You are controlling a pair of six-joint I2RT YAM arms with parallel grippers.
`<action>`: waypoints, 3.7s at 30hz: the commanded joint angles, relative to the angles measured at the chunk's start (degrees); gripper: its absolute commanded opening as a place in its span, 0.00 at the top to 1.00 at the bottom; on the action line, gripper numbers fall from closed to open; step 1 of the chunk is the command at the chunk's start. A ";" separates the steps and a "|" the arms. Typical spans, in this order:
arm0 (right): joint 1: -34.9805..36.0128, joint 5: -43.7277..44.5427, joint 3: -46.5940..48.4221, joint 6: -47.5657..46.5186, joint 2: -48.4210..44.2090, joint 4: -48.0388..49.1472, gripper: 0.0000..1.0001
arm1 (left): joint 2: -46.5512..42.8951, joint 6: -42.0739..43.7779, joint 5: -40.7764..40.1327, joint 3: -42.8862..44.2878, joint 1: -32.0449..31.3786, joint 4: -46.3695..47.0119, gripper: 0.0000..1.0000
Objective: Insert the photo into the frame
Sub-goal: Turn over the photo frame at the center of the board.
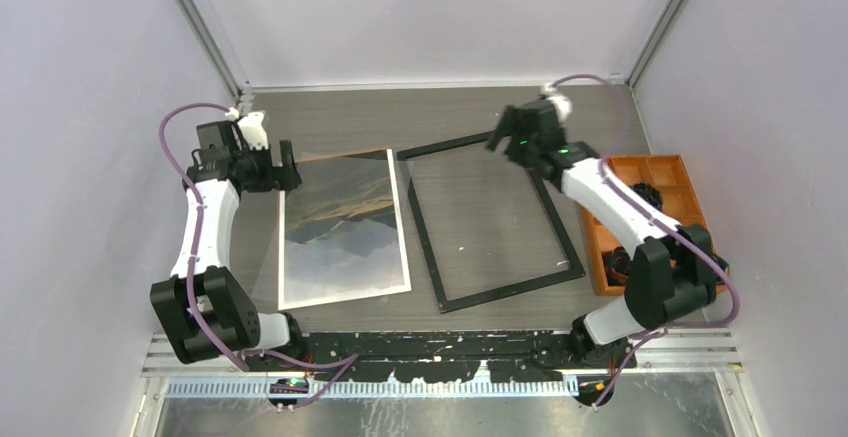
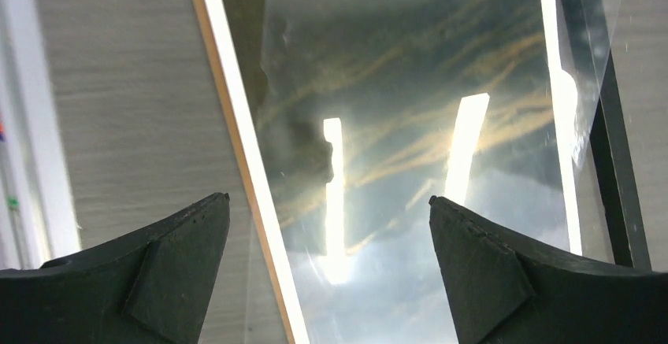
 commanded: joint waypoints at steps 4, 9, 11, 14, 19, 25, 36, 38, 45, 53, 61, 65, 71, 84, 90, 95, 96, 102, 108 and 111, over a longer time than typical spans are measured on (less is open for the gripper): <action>21.72 5.62 6.71 -3.39 9.18 -7.86 0.00 | 0.60 6.04 5.36 2.32 0.05 -12.50 0.00; 30.34 6.39 10.13 -5.56 16.47 -9.36 0.01 | 0.87 7.89 4.97 1.41 0.07 -14.58 0.00; 32.00 6.48 11.41 -5.99 19.03 -10.44 0.05 | 1.08 8.38 4.99 1.22 0.01 -15.08 0.00; 33.09 5.10 11.83 -6.23 21.49 -10.46 0.09 | 1.43 8.97 4.69 1.12 0.00 -16.10 0.00; 35.00 2.60 11.84 -6.76 23.75 -9.45 0.11 | 2.81 9.42 4.85 2.29 0.03 -19.13 0.01; 36.29 2.47 13.96 -6.88 28.72 -11.60 0.16 | 2.12 10.90 4.19 1.22 0.03 -19.67 0.01; 36.56 3.98 15.64 -7.36 33.27 -13.76 0.40 | 2.54 12.16 3.26 2.11 -0.01 -21.22 0.02; 36.56 4.65 16.32 -7.46 34.00 -14.38 0.47 | 2.06 12.57 3.05 2.06 -0.01 -21.53 0.02; 36.61 6.45 18.61 -7.55 33.71 -16.38 0.72 | 0.53 13.21 3.17 1.53 0.07 -21.67 0.02; 36.63 7.52 21.94 -8.21 32.31 -19.09 0.89 | -0.14 13.20 4.13 1.24 0.06 -22.17 0.02; 36.61 2.50 29.43 -5.72 30.33 -21.59 0.94 | 0.11 13.14 4.39 0.92 -0.07 -21.94 0.02; 36.56 0.68 32.92 -4.60 31.69 -23.33 0.99 | 0.14 13.46 4.15 0.79 -0.09 -22.50 0.02; 36.49 0.08 42.22 -4.21 32.44 -28.66 0.99 | -0.69 14.05 4.23 0.07 -0.06 -22.48 0.02; 34.74 -7.04 64.04 0.85 33.25 -42.98 0.99 | -1.10 14.08 4.10 -2.22 -0.03 -22.21 0.02; 32.88 -20.26 67.96 7.87 32.07 -41.06 0.99 | -0.81 15.27 2.05 -2.03 -0.02 -22.44 0.02; 29.94 -29.78 64.59 15.48 27.29 -33.82 0.99 | -0.88 14.97 2.83 -1.95 -0.04 -21.97 0.02; 29.15 -31.33 63.00 17.03 26.03 -31.92 0.99 | -0.81 14.81 2.94 -1.78 -0.02 -21.94 0.02; 21.65 -44.93 39.70 35.37 16.28 -2.09 0.99 | -0.29 14.02 4.37 -0.13 -0.06 -22.51 0.02; 20.20 -48.90 33.73 46.12 14.77 13.79 0.99 | -0.31 12.27 5.16 1.52 -1.66 -22.61 0.01; 20.36 -49.47 35.05 46.94 15.24 16.13 0.99 | -0.59 11.19 4.98 2.75 -3.08 -22.71 0.01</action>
